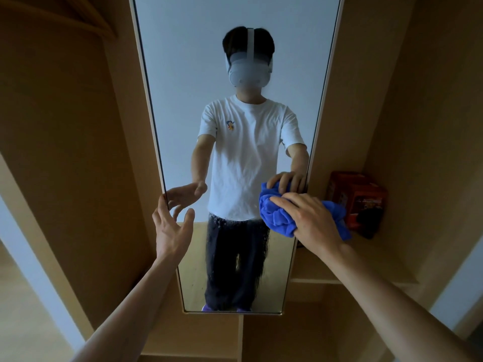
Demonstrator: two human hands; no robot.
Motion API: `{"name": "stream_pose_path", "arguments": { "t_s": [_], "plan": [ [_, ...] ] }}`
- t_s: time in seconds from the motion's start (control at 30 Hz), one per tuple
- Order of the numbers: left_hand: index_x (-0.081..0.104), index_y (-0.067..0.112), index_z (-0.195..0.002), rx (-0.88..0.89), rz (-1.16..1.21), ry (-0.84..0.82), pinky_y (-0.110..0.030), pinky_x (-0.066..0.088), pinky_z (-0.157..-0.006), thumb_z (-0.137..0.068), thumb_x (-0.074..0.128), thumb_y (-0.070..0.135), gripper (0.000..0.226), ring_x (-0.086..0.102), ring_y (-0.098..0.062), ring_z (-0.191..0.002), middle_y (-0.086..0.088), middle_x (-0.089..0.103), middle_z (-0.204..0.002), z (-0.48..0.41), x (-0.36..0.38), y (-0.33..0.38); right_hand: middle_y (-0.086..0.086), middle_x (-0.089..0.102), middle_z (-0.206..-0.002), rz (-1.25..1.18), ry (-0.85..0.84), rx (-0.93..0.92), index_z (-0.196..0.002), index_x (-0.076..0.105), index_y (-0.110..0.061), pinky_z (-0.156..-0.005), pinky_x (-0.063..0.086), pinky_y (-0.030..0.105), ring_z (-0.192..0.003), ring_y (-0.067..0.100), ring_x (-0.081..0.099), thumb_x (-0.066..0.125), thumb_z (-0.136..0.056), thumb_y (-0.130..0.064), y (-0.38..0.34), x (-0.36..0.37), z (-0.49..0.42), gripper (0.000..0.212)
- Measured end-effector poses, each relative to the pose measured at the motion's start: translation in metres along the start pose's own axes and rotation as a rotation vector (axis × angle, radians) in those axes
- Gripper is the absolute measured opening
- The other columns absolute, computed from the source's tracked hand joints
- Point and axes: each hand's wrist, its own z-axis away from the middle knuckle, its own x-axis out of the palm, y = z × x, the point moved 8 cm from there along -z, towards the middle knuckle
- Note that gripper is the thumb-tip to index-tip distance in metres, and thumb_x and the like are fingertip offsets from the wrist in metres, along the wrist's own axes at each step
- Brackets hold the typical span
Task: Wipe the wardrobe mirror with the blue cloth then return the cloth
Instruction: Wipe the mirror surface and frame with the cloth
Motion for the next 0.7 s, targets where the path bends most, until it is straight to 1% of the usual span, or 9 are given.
{"name": "stream_pose_path", "arguments": {
  "t_s": [0.1, 0.2, 0.27, 0.33, 0.4, 0.5, 0.57, 0.63, 0.7],
  "plan": [
    [0.008, 0.023, -0.161, 0.005, 0.009, -0.007, -0.046, 0.046, -0.091, -0.101, 0.054, 0.042, 0.077, 0.041, -0.035, -0.139, -0.011, 0.019, -0.163, 0.001, -0.002, 0.001, -0.002, 0.061, -0.126, -0.065, -0.031, 0.042, -0.139, 0.055, -0.019, -0.084, 0.052, 0.041, -0.104, 0.025, 0.061, 0.07, -0.072, 0.004, 0.003, -0.001, -0.001, 0.072],
    [0.009, 0.023, -0.161, 0.013, 0.023, -0.02, -0.044, 0.044, -0.09, -0.101, 0.054, 0.042, 0.077, 0.04, -0.035, -0.14, -0.01, 0.019, -0.163, 0.001, -0.003, 0.001, -0.003, 0.059, -0.127, -0.264, 0.033, 0.217, -0.141, 0.05, -0.021, -0.083, 0.054, 0.043, -0.112, 0.022, 0.06, 0.063, -0.081, 0.001, 0.015, -0.011, -0.002, 0.065],
    [0.009, 0.024, -0.161, 0.015, 0.022, -0.024, -0.041, 0.041, -0.088, -0.101, 0.054, 0.042, 0.077, 0.04, -0.035, -0.14, -0.01, 0.019, -0.163, 0.0, -0.004, 0.0, -0.006, 0.058, -0.125, -0.349, 0.137, 0.344, -0.139, 0.05, -0.025, -0.082, 0.053, 0.038, -0.113, 0.016, 0.059, 0.062, -0.081, -0.002, 0.023, -0.022, -0.002, 0.064],
    [0.01, 0.024, -0.161, 0.017, 0.025, -0.023, -0.041, 0.04, -0.087, -0.101, 0.055, 0.04, 0.077, 0.04, -0.035, -0.139, -0.01, 0.021, -0.161, 0.0, -0.004, -0.001, -0.008, 0.059, -0.123, -0.4, 0.27, 0.442, -0.137, 0.051, -0.026, -0.082, 0.048, 0.027, -0.109, 0.01, 0.059, 0.066, -0.081, -0.004, 0.031, -0.035, -0.001, 0.062],
    [0.012, 0.024, -0.16, 0.019, 0.037, -0.02, -0.043, 0.042, -0.089, -0.101, 0.056, 0.04, 0.076, 0.041, -0.035, -0.138, -0.011, 0.023, -0.16, -0.002, -0.005, -0.002, -0.011, 0.058, -0.117, -0.448, 0.36, 0.511, -0.132, 0.053, -0.023, -0.083, 0.042, 0.021, -0.106, 0.01, 0.059, 0.067, -0.079, -0.003, 0.039, -0.044, -0.003, 0.058],
    [0.017, 0.026, -0.159, 0.017, 0.062, -0.018, -0.047, 0.044, -0.094, -0.1, 0.058, 0.039, 0.073, 0.042, -0.033, -0.136, -0.01, 0.026, -0.157, -0.006, -0.006, -0.004, -0.005, 0.06, -0.119, -0.447, 0.401, 0.545, -0.129, 0.054, -0.021, -0.086, 0.043, 0.024, -0.109, 0.015, 0.059, 0.068, -0.08, -0.005, 0.044, -0.048, -0.004, 0.053],
    [0.019, 0.026, -0.158, 0.017, 0.068, -0.025, -0.048, 0.044, -0.095, -0.098, 0.059, 0.042, 0.073, 0.042, -0.033, -0.136, -0.01, 0.028, -0.155, -0.009, -0.007, -0.006, -0.001, 0.06, -0.122, -0.445, 0.433, 0.549, -0.129, 0.054, -0.018, -0.088, 0.041, 0.02, -0.112, 0.014, 0.058, 0.067, -0.08, -0.002, 0.044, -0.047, -0.004, 0.053],
    [0.022, 0.027, -0.157, 0.017, 0.073, -0.043, -0.05, 0.044, -0.096, -0.09, 0.056, 0.053, 0.08, 0.041, -0.032, -0.136, -0.01, 0.029, -0.154, -0.013, -0.007, -0.006, 0.0, 0.06, -0.122, -0.448, 0.464, 0.563, -0.129, 0.054, -0.015, -0.089, 0.038, 0.015, -0.113, 0.015, 0.058, 0.067, -0.08, 0.001, 0.044, -0.045, -0.003, 0.053],
    [0.024, 0.028, -0.156, 0.003, 0.088, -0.065, -0.051, 0.044, -0.098, -0.08, 0.05, 0.059, 0.086, 0.04, -0.031, -0.136, -0.01, 0.029, -0.153, -0.015, -0.007, -0.006, 0.0, 0.061, -0.122, -0.441, 0.466, 0.573, -0.13, 0.053, -0.014, -0.088, 0.038, 0.015, -0.112, 0.016, 0.058, 0.068, -0.08, 0.0, 0.043, -0.042, -0.004, 0.055]
  ]
}}
